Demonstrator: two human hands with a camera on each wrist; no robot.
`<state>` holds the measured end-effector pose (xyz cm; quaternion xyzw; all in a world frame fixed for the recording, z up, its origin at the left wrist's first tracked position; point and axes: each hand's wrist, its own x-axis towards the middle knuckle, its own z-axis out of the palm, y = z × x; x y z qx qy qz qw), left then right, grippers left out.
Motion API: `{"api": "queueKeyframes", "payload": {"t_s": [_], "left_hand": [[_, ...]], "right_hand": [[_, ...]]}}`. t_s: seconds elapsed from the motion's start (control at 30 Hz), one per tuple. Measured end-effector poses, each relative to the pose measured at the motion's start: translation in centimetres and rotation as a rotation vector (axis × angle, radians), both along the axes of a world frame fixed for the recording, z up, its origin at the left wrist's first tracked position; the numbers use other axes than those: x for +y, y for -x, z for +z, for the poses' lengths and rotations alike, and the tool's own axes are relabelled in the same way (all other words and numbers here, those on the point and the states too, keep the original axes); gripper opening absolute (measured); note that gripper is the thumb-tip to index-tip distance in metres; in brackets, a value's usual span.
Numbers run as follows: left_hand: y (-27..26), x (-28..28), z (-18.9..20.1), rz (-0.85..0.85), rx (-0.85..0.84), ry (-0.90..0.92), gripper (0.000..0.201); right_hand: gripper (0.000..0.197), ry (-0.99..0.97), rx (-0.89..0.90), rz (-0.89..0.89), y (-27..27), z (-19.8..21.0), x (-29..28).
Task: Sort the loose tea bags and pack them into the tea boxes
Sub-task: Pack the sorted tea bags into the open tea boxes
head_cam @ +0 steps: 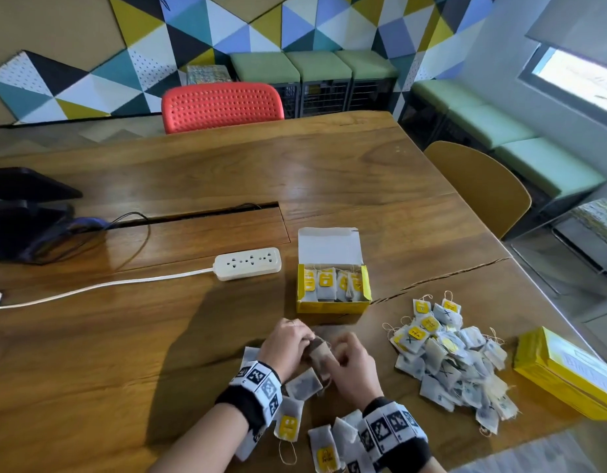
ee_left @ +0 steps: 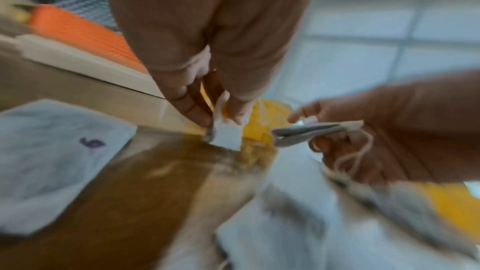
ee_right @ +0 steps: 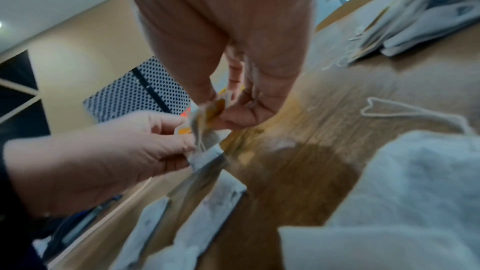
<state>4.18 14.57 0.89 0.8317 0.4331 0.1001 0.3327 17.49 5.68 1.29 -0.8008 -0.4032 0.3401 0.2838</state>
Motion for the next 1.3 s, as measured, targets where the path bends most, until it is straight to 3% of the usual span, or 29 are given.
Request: {"api": "queueKeyframes", "payload": {"t_s": [0.13, 0.27, 0.37, 0.43, 0.53, 0.63, 0.77, 0.87, 0.97, 1.3], "left_hand": [[1.1, 0.5, 1.6, 0.293, -0.182, 0.118, 0.020], [2.6, 0.8, 2.2, 0.343, -0.322, 0.337, 0.023], [3.5, 0.3, 2.8, 0.384, -0.477, 0.587, 0.022], [4.0, -0.1, 2.9, 0.381, -0.516, 0.617, 0.020], [4.8, -0.4, 2.7, 0.356, -0.463, 0.493, 0.018], [5.4, -1.0, 2.8, 0.373, -0.517, 0.511, 0.019], [5.4, -1.4, 3.4, 0.361, -0.580, 0.554, 0.019], [5.5, -1.4, 4.0, 0.362, -0.631, 0.563, 0.021], [5.4, -1.2, 4.3, 0.386, -0.707, 0.620, 0.022], [4.4, -1.2, 3.7, 0.401, -0.666, 0.736, 0.016]], "right_hand": [[0.018, -0.089, 0.284, -0.100, -0.5, 1.5, -0.2], [0.014, -0.123, 0.478, -0.090, -0.7, 3.4, -0.2], [0.037, -0.161, 0.337, 0.082, -0.7, 3.6, -0.3], [0.047, -0.182, 0.170, 0.199, -0.3, 3.9, -0.3], [0.035, -0.241, 0.041, 0.322, 0.4, 4.3, 0.0], [0.015, -0.256, 0.086, 0.359, 1.1, 4.8, 0.4], [0.015, -0.218, 0.149, 0.420, 2.1, 4.9, 1.0], [0.005, -0.184, 0.084, 0.414, 2.3, 4.4, 1.5], [0.007, -0.165, -0.043, 0.356, 2.5, 4.3, 1.8], [0.004, -0.222, 0.096, 0.200, 1.6, 3.4, 2.8]]}}
